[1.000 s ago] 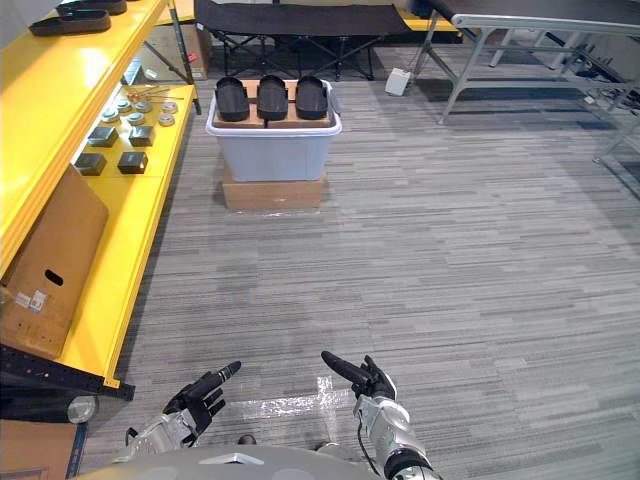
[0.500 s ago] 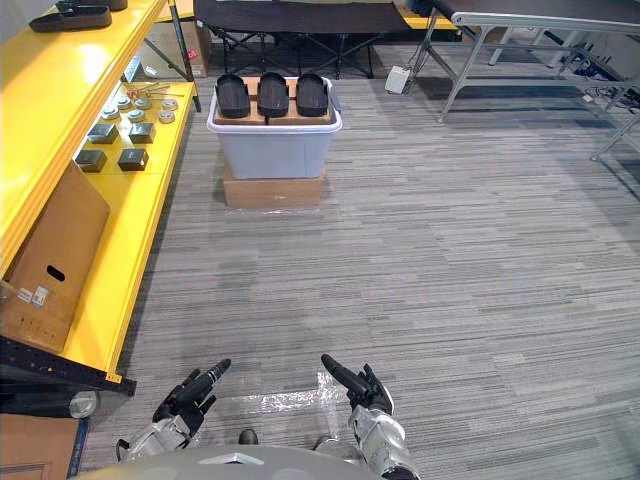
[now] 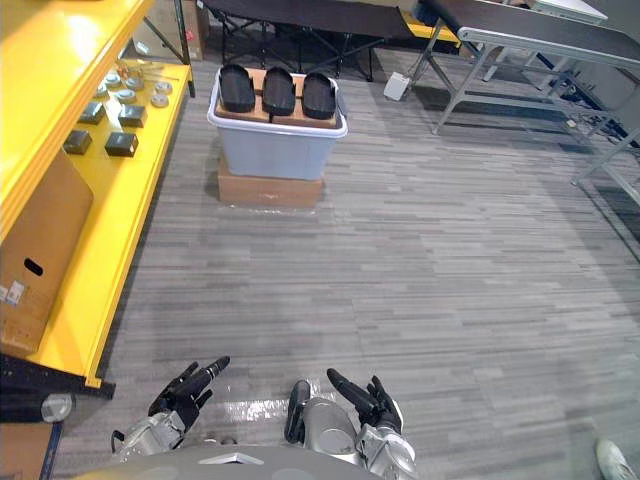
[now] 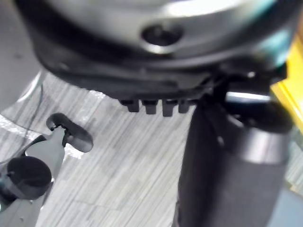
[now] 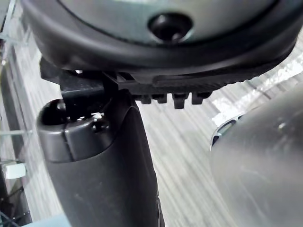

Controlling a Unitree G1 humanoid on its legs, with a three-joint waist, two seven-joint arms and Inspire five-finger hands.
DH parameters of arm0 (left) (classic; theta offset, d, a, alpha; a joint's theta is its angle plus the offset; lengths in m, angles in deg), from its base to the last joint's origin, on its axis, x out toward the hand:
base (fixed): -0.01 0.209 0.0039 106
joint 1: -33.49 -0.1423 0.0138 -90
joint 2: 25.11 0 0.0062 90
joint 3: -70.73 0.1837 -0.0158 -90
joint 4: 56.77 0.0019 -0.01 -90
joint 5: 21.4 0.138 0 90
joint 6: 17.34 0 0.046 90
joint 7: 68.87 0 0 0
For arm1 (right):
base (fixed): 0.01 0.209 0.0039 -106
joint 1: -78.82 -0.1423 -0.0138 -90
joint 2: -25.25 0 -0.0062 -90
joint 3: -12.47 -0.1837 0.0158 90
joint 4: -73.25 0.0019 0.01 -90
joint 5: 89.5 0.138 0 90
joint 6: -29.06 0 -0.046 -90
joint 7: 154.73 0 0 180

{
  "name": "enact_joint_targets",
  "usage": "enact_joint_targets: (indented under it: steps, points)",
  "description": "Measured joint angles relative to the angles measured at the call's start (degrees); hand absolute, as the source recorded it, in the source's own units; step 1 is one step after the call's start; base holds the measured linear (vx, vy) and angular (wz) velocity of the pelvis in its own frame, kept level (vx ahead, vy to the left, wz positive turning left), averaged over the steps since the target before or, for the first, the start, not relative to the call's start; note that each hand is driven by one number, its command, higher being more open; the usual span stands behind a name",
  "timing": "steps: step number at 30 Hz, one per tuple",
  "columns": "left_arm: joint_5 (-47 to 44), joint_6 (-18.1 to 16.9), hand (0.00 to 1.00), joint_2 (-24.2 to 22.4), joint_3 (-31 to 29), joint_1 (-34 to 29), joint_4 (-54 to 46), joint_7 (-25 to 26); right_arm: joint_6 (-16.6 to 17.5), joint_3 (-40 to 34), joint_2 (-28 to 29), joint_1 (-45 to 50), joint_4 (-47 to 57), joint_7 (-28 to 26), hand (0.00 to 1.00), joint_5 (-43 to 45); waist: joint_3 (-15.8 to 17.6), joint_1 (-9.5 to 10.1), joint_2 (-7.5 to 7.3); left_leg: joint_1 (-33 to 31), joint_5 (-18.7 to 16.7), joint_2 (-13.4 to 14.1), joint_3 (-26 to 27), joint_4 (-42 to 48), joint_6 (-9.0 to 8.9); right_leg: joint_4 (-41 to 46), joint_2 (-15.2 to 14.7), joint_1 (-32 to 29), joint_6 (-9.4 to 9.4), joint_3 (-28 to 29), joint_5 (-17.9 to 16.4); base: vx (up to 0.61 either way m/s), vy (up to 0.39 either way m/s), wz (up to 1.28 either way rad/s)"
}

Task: Walk over and take three plastic housings, then place them on the shelf

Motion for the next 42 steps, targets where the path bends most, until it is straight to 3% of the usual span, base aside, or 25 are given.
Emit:
enact_joint_targets:
  steps: [1, 2, 3, 4, 5, 7, 9, 10, 11, 13, 14, 15, 17, 19, 20, 23, 25, 27, 30, 33, 34, 36, 38, 40, 42]
  points:
    - [-0.43, -0.17, 1.00, 0.02, -0.60, -1.13, 0.07, 0.04, -0.59, 0.00, -0.37, -0.36, -1.12, -0.74, 1.00, -0.09, -0.47, 0.37, 0.14, -1.45, -3.74, 1.14, 0.59, 8.17, -3.46, -0.48, 0.30, 1.49, -1.85, -0.08, 0.87, 0.34, -0.221, 0.26]
    - [-1.28, -0.50, 1.00, -0.10, -1.37, -1.47, 0.43, 0.08, -0.79, -0.01, -1.15, -1.14, -3.16, -1.44, 1.00, -0.54, -0.60, 0.30, 0.85, -7.54, -4.54, 4.38, 0.66, 23.63, -4.17, -1.42, 1.29, 3.43, -2.80, -0.13, 2.10, 0.43, -0.281, 0.33]
    - [-1.87, -1.39, 1.00, -0.55, -2.22, -1.46, 0.15, -0.14, -0.64, 0.24, -2.37, -1.18, -3.29, -2.25, 1.00, -1.01, -0.99, 0.54, 2.61, -13.54, -2.43, 8.29, 1.08, 37.23, -4.08, -4.28, 3.12, 6.40, -3.08, -0.97, 1.95, 0.28, -0.203, 0.27]
    - [-2.59, -1.87, 1.00, -0.91, -3.14, -1.47, -0.06, -0.54, -0.44, 0.73, -3.00, -1.33, -3.35, -2.53, 1.00, -1.23, -0.45, 0.85, 3.62, -17.14, -2.38, 11.32, 1.29, 44.47, -3.97, -6.05, 4.54, 8.32, -3.49, -1.22, 2.10, 0.43, -0.175, 0.10]
    - [-2.75, -2.67, 1.00, -2.24, -4.86, -0.74, 0.07, -1.15, -0.12, 0.28, -4.45, -2.24, -4.31, -2.57, 1.00, -2.74, 0.91, 1.74, 6.10, -21.10, -3.11, 13.77, 1.53, 50.63, -3.31, -8.07, 5.99, 13.11, -5.15, -1.10, 2.43, 0.34, -0.108, -0.02]
    - [-2.45, -2.73, 1.00, -3.00, -5.06, -0.64, 0.04, -1.69, -0.11, -0.50, -5.09, -3.42, -6.32, -2.22, 1.00, -3.02, 1.19, 2.14, 6.57, -22.88, -3.29, 11.44, 1.95, 42.82, -3.36, -9.58, 5.16, 17.15, -5.23, -0.81, 2.23, 0.45, -0.110, -0.21]
    - [-2.07, -2.91, 1.00, -3.60, -5.06, -0.85, -0.05, -2.63, 0.22, -0.51, -4.94, -4.66, -5.92, -2.23, 1.00, -3.02, 1.40, 3.41, 5.87, -23.78, -1.34, 5.62, 0.53, 25.18, -3.60, -11.94, 3.83, 19.64, -4.77, 1.78, 2.01, 0.45, -0.007, -0.59]
    - [-1.94, -3.71, 1.00, -4.13, -5.13, -0.82, -0.18, -3.09, 0.26, -0.52, -4.81, -5.97, -5.91, -2.00, 1.00, -3.00, 1.70, 3.72, 5.77, -24.86, 4.29, 2.60, -2.35, 12.39, -3.86, -13.31, 3.46, 20.13, -4.68, 3.31, 2.04, 0.38, 0.066, -0.65]
    - [-1.88, -4.08, 1.00, -4.37, -5.10, -0.82, -0.30, -3.59, 0.26, -0.47, -4.84, -6.52, -5.92, -1.90, 1.00, -3.00, 2.11, 4.32, 6.27, -26.04, 8.18, 1.67, -4.71, 5.46, -4.94, -14.43, 3.90, 20.85, -4.60, 4.49, 1.98, 0.43, 0.133, -0.74]
    - [-1.86, -4.08, 1.00, -4.78, -4.97, -0.83, -0.73, -4.22, 0.20, -0.10, -5.13, -6.88, -6.07, -1.29, 1.00, -2.98, 2.63, 5.32, 7.52, -28.81, 10.22, 2.71, -6.83, 2.51, -5.23, -16.05, 5.37, 23.57, -3.19, 6.34, 0.12, 0.34, 0.167, -0.52]
    - [-1.44, -3.89, 1.00, -4.45, -4.95, -0.91, -0.33, -4.25, -0.04, 0.34, -4.77, -6.60, -6.41, -0.89, 1.00, -2.98, 3.17, 5.35, 7.66, -28.38, 14.23, 3.48, -6.27, 3.23, -2.74, -15.64, 5.62, 26.19, -2.26, 7.15, -2.28, 0.49, 0.282, -0.31]
    - [0.18, -3.65, 1.00, -3.18, -4.86, -0.84, -0.32, -4.43, -0.10, 1.21, -4.17, -6.67, -7.08, -0.86, 1.00, -3.00, 2.97, 5.38, 6.03, -27.37, 17.92, 2.19, -4.40, 5.21, -0.28, -13.77, 3.27, 27.39, -1.79, 7.70, -6.08, 0.41, 0.242, -0.29]
    - [1.09, -3.11, 1.00, -2.06, -4.26, -0.51, 0.37, -4.49, -0.21, 2.30, -4.24, -7.11, -7.98, -0.88, 1.00, -2.99, 2.46, 5.11, 2.61, -24.42, 17.57, -1.31, -1.50, 3.40, 1.66, -2.81, -1.18, 24.19, -1.63, 8.27, -9.43, 0.45, 0.194, -0.40]
    - [4.36, -2.97, 1.00, -1.10, -2.80, 0.54, 2.37, -4.17, 0.26, 2.24, -4.25, -8.16, -8.08, -0.80, 1.00, -2.08, 2.72, 4.60, 2.41, -20.05, 17.76, -3.22, -0.66, -0.06, 4.33, 17.99, -5.64, 15.27, 1.87, 6.00, -6.34, 0.51, 0.205, -0.27]
    - [4.24, -3.02, 1.00, 0.13, -0.61, 1.58, 3.30, -4.18, 0.55, 2.18, -3.81, -8.09, -8.02, -0.86, 1.00, -1.97, 3.25, 4.41, 1.86, -17.35, 16.99, -4.33, -0.57, -0.12, 7.65, 27.43, -8.32, 11.75, 1.42, 5.20, -7.12, 0.33, 0.145, -0.02]
    - [3.54, -3.72, 1.00, 0.57, 1.96, 2.20, 3.49, -3.95, 1.38, 2.32, -3.16, -7.48, -7.93, -0.22, 1.00, -3.71, 3.28, 4.21, 1.81, -10.64, 14.19, -5.08, -0.40, -0.93, 8.75, 25.24, -9.87, 8.95, 2.26, 0.68, -9.55, 0.43, 0.134, 0.04]
    - [2.26, -3.70, 1.00, 0.52, 2.74, 3.80, 3.44, -3.87, 1.72, 2.32, -2.57, -8.32, -7.14, 0.67, 1.00, -3.67, 3.20, 3.54, 2.40, -9.66, 13.54, -4.14, -1.49, -1.76, 7.79, 14.61, -8.01, 6.57, 2.68, -0.85, -9.63, 0.39, 0.018, 0.21]
    - [1.95, -3.79, 1.00, 0.54, 3.69, 5.56, 3.49, -3.67, 2.28, 2.72, -2.17, -9.22, -7.11, 1.45, 1.00, -3.73, 3.39, 3.40, 2.81, -9.56, 12.37, -3.02, -2.54, -1.93, 6.01, 2.46, -6.36, 4.05, 4.96, 0.61, -7.54, 0.31, -0.055, 0.24]
    - [1.74, -3.99, 1.00, 0.65, 3.60, 5.53, 4.36, -3.11, 2.42, 2.70, -2.03, -9.61, -7.21, 1.79, 1.00, -4.85, 3.61, 3.48, 2.37, -6.71, 9.01, -0.54, -3.53, -1.11, 2.19, -11.41, -5.22, 2.25, 5.39, 2.19, 4.61, 0.35, -0.175, 0.12]
    - [1.60, -3.95, 1.00, 1.46, 2.51, 3.73, 4.42, -2.64, 2.34, 2.75, -1.08, -7.95, -8.05, 1.54, 1.00, -5.38, 2.42, 3.56, -0.08, -5.41, 4.26, -0.69, -5.36, 2.51, 1.42, -11.60, -5.94, 3.33, 3.76, 2.88, 9.75, 0.30, -0.270, 0.28]
    - [1.00, -3.97, 1.00, 0.86, 1.34, 3.70, 5.39, -1.37, 2.09, 2.61, -1.83, -7.70, -8.51, 1.51, 1.00, -5.37, 2.14, 3.51, 0.68, -5.65, 1.21, 1.43, -6.50, 6.23, 0.49, -9.29, -4.60, 3.82, 1.39, 2.71, 11.83, 0.31, -0.374, 0.35]
    - [-1.32, -4.15, 1.00, -1.72, 1.03, 2.34, 5.97, -0.11, 2.00, 2.76, -3.86, -7.76, -9.56, 1.67, 1.00, -5.42, 0.40, 3.63, 4.24, -7.83, -1.93, 6.34, -7.95, 11.71, -1.73, -9.02, -0.51, 4.49, -0.55, 0.51, 8.23, 0.35, -0.377, 0.25]
    - [-3.57, -5.50, 1.00, -2.43, 0.06, 2.38, 5.71, -0.11, 1.94, 2.79, -4.93, -7.60, -10.83, 1.72, 1.00, -5.54, 0.57, 3.61, 6.23, -11.27, -2.04, 8.97, -8.70, 20.65, -2.94, -10.23, 1.59, 7.21, -1.70, -1.32, 6.74, 0.30, -0.273, 0.36]
    - [-4.54, -7.12, 1.00, -2.99, -0.53, 2.36, 5.55, -0.69, 1.88, 2.31, -5.30, -6.79, -12.15, 1.50, 1.00, -5.34, 1.06, 4.15, 6.02, -15.19, -1.70, 11.51, -6.38, 31.48, -3.99, -11.76, 2.15, 11.55, -2.26, -2.19, 5.07, 0.24, -0.211, 0.27]
    - [-4.51, -7.75, 1.00, -3.32, -0.54, 2.36, 5.61, -0.89, 2.28, 1.53, -5.43, -6.00, -11.58, 1.37, 1.00, -5.37, 1.09, 4.16, 6.37, -16.39, -1.79, 12.00, -2.73, 29.68, -3.80, -13.48, 2.04, 15.22, -1.44, -2.80, 4.38, 0.19, -0.101, 0.10]
